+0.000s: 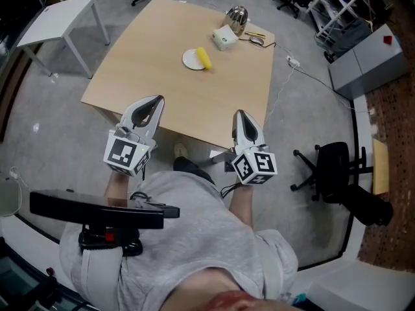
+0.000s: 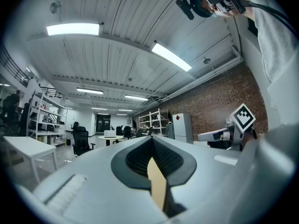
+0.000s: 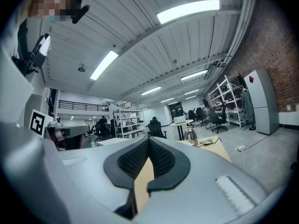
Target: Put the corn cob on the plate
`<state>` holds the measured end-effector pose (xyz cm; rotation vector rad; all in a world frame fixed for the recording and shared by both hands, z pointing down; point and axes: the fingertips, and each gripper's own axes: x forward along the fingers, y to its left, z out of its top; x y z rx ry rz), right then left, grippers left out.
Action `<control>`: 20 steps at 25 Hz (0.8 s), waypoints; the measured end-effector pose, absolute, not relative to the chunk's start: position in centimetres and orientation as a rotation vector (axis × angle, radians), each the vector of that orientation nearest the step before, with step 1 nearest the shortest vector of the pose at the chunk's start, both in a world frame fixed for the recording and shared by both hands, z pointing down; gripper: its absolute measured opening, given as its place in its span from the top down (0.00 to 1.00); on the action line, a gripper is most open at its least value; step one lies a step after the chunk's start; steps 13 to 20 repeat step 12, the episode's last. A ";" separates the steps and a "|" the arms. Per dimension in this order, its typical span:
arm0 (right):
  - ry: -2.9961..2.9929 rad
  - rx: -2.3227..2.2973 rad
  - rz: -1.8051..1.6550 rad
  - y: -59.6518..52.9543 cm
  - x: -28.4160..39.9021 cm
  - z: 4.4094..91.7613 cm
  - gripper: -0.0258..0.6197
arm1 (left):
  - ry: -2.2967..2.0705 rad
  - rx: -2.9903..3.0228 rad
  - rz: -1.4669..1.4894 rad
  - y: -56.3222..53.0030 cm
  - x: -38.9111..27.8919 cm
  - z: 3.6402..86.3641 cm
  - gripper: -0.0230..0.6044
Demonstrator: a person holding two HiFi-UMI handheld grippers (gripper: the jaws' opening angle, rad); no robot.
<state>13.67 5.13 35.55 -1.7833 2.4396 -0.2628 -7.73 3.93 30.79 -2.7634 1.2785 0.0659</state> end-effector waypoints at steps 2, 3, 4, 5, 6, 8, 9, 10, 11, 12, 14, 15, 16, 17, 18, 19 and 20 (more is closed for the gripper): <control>2.441 -1.783 -0.263 5.2 13.7 35.5 0.95 | 1.277 -2.766 0.065 4.0 -7.7 30.8 0.93; 2.441 -1.784 -0.264 5.2 13.7 35.5 0.95 | 1.277 -2.768 0.064 4.0 -7.6 30.8 0.93; 2.442 -1.785 -0.264 5.2 13.8 35.4 0.95 | 1.276 -2.769 0.063 4.0 -7.6 30.8 0.93; 2.442 -1.787 -0.265 5.2 13.8 35.4 0.95 | 1.276 -2.770 0.063 4.0 -7.5 30.7 0.93; 2.443 -1.788 -0.267 5.2 13.8 35.3 0.95 | 1.277 -2.771 0.063 4.0 -7.5 30.7 0.93; 2.446 -1.788 -0.269 5.2 13.8 35.3 0.95 | 1.278 -2.773 0.063 4.0 -7.5 30.7 0.93; 2.448 -1.788 -0.271 5.2 13.7 35.4 0.95 | 1.278 -2.774 0.062 4.0 -7.5 30.7 0.93; 2.450 -1.788 -0.272 5.2 13.7 35.4 0.95 | 1.279 -2.775 0.061 4.0 -7.5 30.8 0.93; 2.452 -1.788 -0.274 5.2 13.7 35.4 0.95 | 1.279 -2.777 0.060 4.0 -7.5 30.8 0.93; 2.454 -1.789 -0.275 5.2 13.7 35.4 0.95 | 1.280 -2.778 0.058 4.0 -7.5 30.8 0.93; 2.454 -1.789 -0.275 5.2 13.7 35.4 0.95 | 1.280 -2.778 0.058 4.0 -7.5 30.8 0.93; 2.454 -1.789 -0.275 5.2 13.7 35.4 0.95 | 1.280 -2.778 0.058 4.0 -7.5 30.8 0.93; 2.454 -1.789 -0.275 5.2 13.7 35.4 0.95 | 1.280 -2.778 0.058 4.0 -7.5 30.8 0.93; 2.454 -1.789 -0.275 5.2 13.7 35.4 0.95 | 1.280 -2.778 0.058 4.0 -7.5 30.8 0.93; 2.454 -1.789 -0.275 5.2 13.7 35.4 0.95 | 1.280 -2.778 0.058 4.0 -7.5 30.8 0.93; 2.454 -1.789 -0.275 5.2 13.7 35.4 0.95 | 1.280 -2.778 0.058 4.0 -7.5 30.8 0.93; 2.454 -1.789 -0.275 5.2 13.7 35.4 0.95 | 1.280 -2.778 0.058 4.0 -7.5 30.8 0.93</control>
